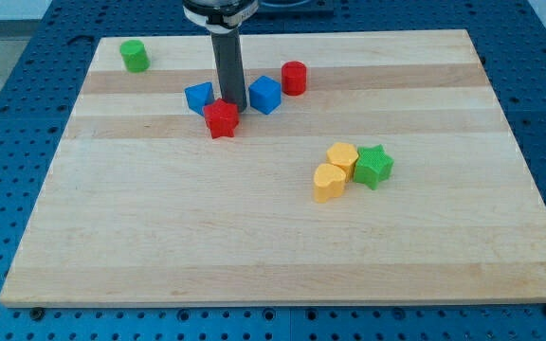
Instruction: Slide the green star up and right
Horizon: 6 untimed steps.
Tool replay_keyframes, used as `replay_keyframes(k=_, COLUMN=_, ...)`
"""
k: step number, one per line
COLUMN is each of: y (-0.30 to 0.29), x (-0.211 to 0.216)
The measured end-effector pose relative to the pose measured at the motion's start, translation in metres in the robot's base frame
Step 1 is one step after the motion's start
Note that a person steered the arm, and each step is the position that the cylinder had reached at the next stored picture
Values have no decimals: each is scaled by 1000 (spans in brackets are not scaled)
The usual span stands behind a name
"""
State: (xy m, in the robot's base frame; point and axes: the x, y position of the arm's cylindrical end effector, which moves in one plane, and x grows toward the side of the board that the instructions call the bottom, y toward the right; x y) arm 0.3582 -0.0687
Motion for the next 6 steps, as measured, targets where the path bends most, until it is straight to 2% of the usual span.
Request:
replay_keyframes(k=1, y=40, x=28)
replay_keyframes(k=2, y=106, x=34)
replay_keyframes(k=3, y=197, x=34)
replay_keyframes(k=4, y=292, x=61)
replay_keyframes(k=5, y=313, x=132)
replay_keyframes(k=6, y=270, x=162)
